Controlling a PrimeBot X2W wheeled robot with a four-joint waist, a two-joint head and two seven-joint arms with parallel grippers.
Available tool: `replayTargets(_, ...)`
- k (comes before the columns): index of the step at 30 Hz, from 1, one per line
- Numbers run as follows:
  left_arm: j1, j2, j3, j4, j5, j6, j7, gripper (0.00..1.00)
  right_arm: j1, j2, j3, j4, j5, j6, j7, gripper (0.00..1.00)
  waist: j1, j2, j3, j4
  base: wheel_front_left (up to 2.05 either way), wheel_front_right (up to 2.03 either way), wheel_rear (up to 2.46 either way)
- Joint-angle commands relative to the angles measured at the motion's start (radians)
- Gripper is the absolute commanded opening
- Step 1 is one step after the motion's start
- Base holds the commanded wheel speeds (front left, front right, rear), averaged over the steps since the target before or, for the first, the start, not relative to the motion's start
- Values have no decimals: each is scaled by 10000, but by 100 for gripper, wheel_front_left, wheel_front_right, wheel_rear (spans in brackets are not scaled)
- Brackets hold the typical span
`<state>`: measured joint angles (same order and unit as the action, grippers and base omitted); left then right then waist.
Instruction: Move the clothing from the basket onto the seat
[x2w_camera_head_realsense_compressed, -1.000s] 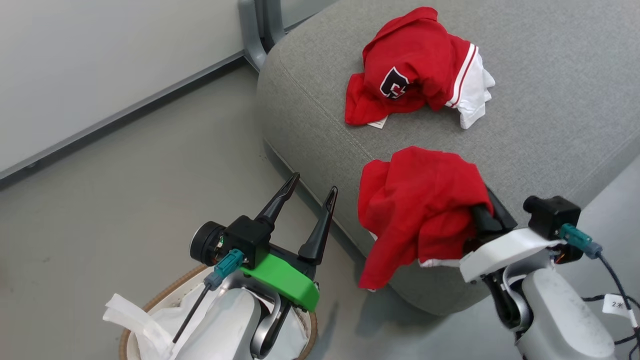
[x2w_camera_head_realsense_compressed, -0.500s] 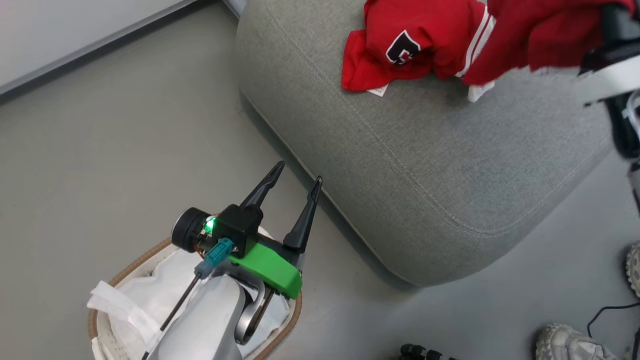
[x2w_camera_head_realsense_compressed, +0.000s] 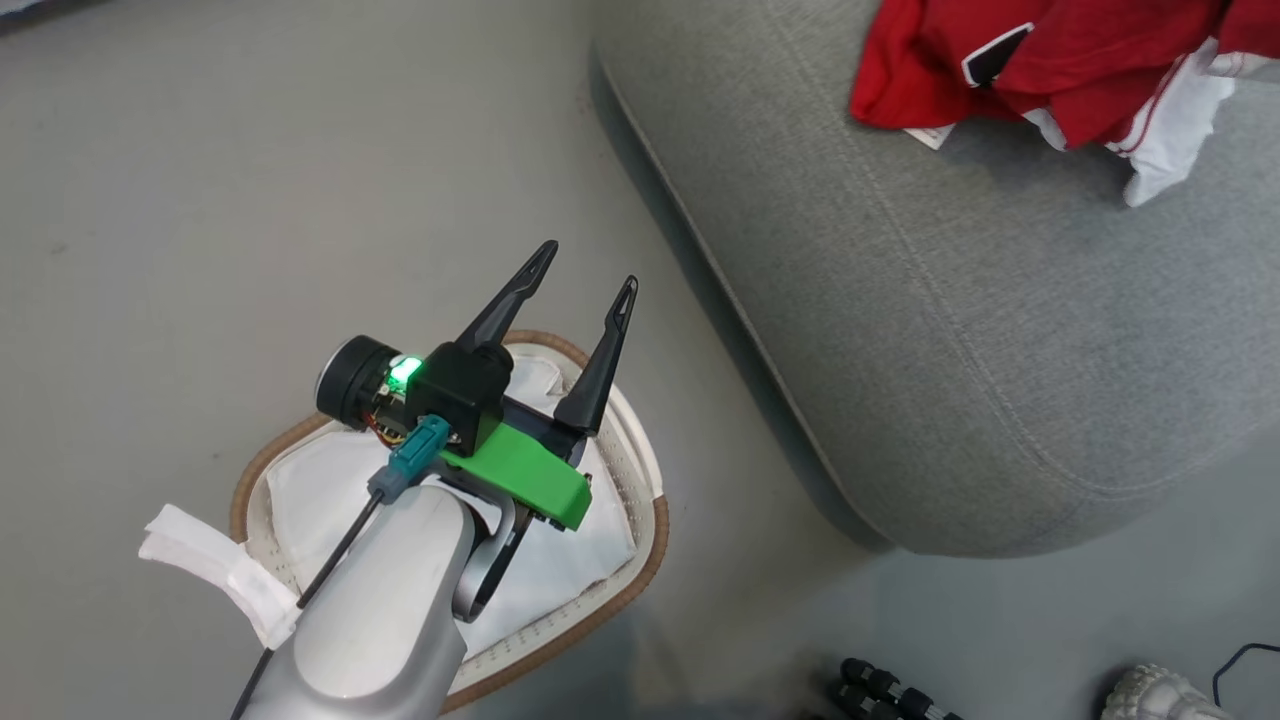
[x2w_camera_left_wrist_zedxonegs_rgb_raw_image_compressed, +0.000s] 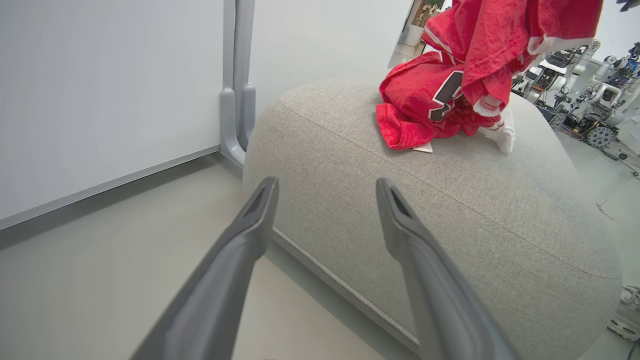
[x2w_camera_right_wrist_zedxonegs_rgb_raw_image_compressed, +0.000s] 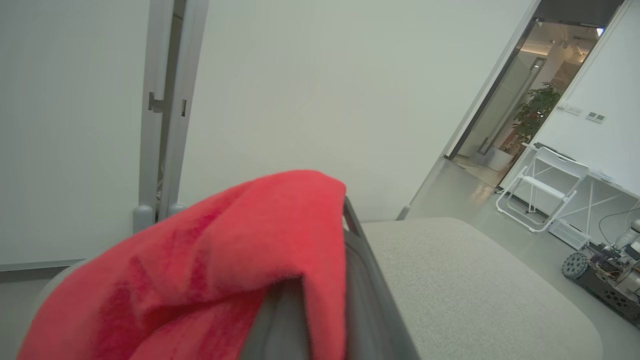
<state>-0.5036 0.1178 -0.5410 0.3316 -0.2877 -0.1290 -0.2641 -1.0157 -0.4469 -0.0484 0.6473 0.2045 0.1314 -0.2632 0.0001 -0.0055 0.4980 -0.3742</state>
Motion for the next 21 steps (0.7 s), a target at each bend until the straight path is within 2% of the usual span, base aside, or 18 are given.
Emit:
replayTargets(1, -218, 114, 77, -19, 98, -29, -1, 100, 34, 69, -231, 216, -159, -14, -18, 0, -1, 55, 973, 994, 0, 0, 0)
replayTargets(10, -326, 100, 208, -128, 172, -29, -3, 100, 743, 541, -1423, 1713, -1174, -14, -18, 0, -1, 55, 1614, 1609, 0, 0, 0)
replayTargets(17, -304, 54, 306, -71, 131, -30, -1, 100, 1164, 881, -2064, 2291, -1546, -13, -15, 0, -1, 55, 1533, 1652, 0, 0, 0)
replayTargets(18, -275, 44, 325, -64, 112, -30, -1, 100, 1214, 915, -2115, 2312, -1582, -13, -7, 2, -1, 55, 1468, 1638, 0, 0, 0)
replayTargets(20, -187, 17, 368, -46, 62, -30, -1, 100, 1343, 970, -2214, 2285, -1667, -13, -7, 34, -1, 55, 1268, 1589, 0, 0, 0)
replayTargets(21, -124, 3, 389, -45, 37, -30, -3, 100, 1411, 1030, -2253, 2252, -1674, -13, -7, 100, -1, 55, 1137, 1562, 0, 0, 0)
